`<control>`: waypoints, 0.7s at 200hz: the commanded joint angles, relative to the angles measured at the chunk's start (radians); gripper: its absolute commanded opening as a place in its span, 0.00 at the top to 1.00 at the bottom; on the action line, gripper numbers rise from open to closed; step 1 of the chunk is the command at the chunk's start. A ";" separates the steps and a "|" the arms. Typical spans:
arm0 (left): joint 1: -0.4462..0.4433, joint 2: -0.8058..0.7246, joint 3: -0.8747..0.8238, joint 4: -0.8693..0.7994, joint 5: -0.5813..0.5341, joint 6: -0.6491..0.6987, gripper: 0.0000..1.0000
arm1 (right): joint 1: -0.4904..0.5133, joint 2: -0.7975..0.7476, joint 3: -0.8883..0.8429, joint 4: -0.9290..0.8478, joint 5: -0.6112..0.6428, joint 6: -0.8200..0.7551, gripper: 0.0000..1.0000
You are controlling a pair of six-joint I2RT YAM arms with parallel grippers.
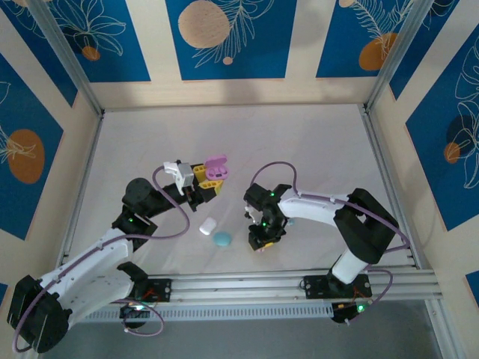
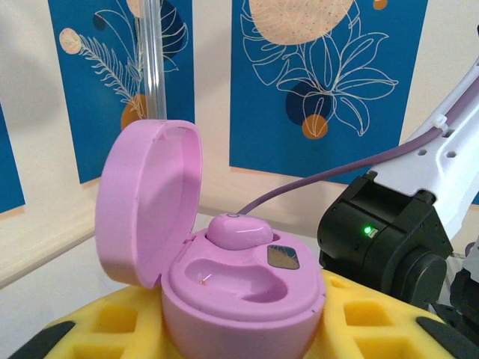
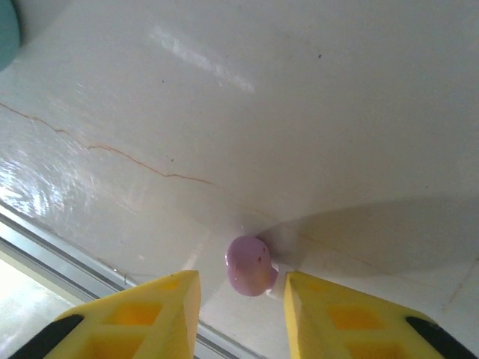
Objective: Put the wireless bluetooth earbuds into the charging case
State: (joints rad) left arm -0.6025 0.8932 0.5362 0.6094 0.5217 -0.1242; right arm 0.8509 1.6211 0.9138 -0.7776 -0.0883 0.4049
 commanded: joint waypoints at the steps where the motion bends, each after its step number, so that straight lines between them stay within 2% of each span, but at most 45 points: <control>1: -0.014 -0.005 0.023 0.030 -0.004 -0.002 0.63 | 0.019 0.010 0.042 -0.046 0.055 -0.028 0.63; 56: -0.014 -0.009 0.020 0.026 -0.006 -0.002 0.63 | 0.068 0.054 0.082 -0.068 0.086 -0.067 0.63; 81: -0.014 -0.014 0.019 0.021 -0.009 0.002 0.63 | 0.098 0.068 0.091 -0.084 0.139 -0.070 0.65; 140: -0.013 -0.013 0.020 0.019 -0.009 0.003 0.62 | 0.124 0.088 0.084 -0.082 0.153 -0.054 0.67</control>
State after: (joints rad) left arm -0.6025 0.8928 0.5362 0.6090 0.5213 -0.1238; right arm 0.9676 1.6867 0.9817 -0.8310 0.0444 0.3477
